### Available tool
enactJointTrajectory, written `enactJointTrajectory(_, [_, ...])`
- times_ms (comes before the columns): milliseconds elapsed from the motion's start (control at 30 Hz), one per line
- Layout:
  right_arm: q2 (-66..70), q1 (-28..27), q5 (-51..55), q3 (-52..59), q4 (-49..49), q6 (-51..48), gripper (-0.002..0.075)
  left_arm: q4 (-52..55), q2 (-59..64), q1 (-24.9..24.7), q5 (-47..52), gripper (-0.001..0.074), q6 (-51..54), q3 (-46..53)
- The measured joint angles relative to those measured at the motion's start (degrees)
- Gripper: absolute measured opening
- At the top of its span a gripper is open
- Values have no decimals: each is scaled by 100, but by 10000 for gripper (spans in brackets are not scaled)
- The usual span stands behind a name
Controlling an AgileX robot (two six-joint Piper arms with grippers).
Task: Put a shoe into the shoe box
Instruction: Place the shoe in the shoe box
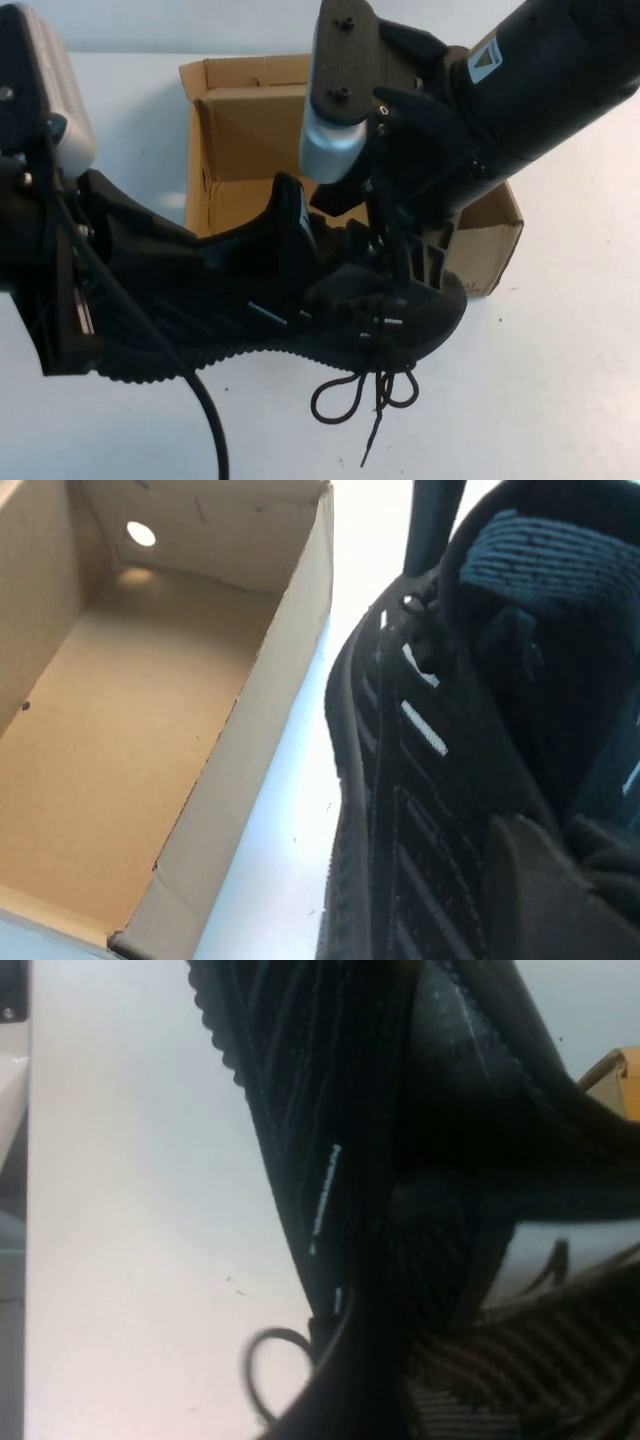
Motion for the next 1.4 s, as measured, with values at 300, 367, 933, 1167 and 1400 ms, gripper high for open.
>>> enactJointTrajectory(300, [48, 0, -13, 0, 278, 2, 608, -80, 0, 0, 0, 36, 22, 0])
enactJointTrajectory(367, [87, 0, -13, 0, 350, 2, 608, -78, 0, 0, 0, 36, 22, 0])
enactJointTrajectory(933, [251, 0, -53, 0, 352, -65, 30, -91, 0, 0, -25, 36, 39, 0])
enactJointTrajectory(1167, [251, 0, -122, 0, 260, -78, 22, -91, 0, 0, -153, 36, 39, 0])
enactJointTrajectory(1400, [251, 0, -146, 0, 243, -78, 22, -94, 0, 0, -165, 39, 48, 0])
